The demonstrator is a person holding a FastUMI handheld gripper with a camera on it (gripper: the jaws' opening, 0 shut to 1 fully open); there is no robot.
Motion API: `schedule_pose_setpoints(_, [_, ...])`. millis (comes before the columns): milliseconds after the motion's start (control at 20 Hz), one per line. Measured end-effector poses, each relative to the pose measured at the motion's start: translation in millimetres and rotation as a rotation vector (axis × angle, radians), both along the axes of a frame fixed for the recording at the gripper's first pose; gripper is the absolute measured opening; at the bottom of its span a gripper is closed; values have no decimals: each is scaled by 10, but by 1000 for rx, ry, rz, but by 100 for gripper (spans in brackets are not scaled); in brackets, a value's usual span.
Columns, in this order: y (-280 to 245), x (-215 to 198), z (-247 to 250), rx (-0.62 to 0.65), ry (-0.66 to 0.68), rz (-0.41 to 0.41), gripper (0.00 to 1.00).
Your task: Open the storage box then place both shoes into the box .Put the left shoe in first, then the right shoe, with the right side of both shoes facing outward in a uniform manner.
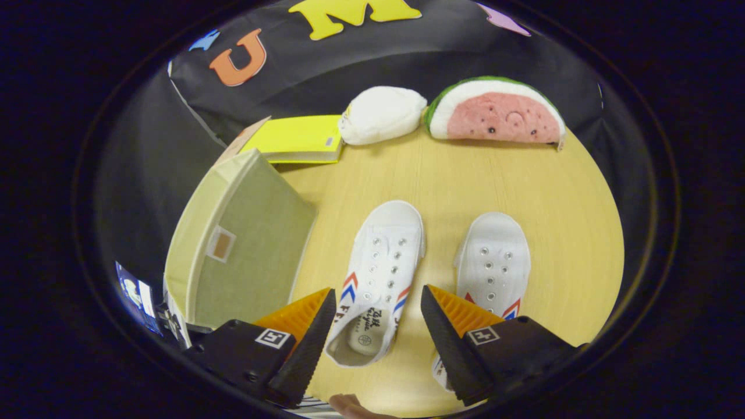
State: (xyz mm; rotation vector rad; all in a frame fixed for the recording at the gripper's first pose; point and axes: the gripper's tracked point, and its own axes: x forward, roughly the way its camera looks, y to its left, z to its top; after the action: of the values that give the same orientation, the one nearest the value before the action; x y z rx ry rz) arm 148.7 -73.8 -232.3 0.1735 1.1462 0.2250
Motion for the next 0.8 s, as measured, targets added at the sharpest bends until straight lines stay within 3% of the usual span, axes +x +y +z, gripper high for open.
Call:
schedule_pose_setpoints(150, [-76, -4, -177, -21, 46, -4, 90])
schedule_pose_setpoints(300, [-118, 2, -341, -46, 94, -6, 79])
schedule_pose_setpoints(550, [25, 27, -503, -5, 155, 21, 43])
schedule_pose_setpoints(600, [39, 48, -474, 23, 151, 12, 27])
schedule_pose_setpoints(700, [39, 32, -505, 76, 168, -19, 15])
schedule_pose_setpoints(800, [39, 34, -487, 137, 173, -44, 10])
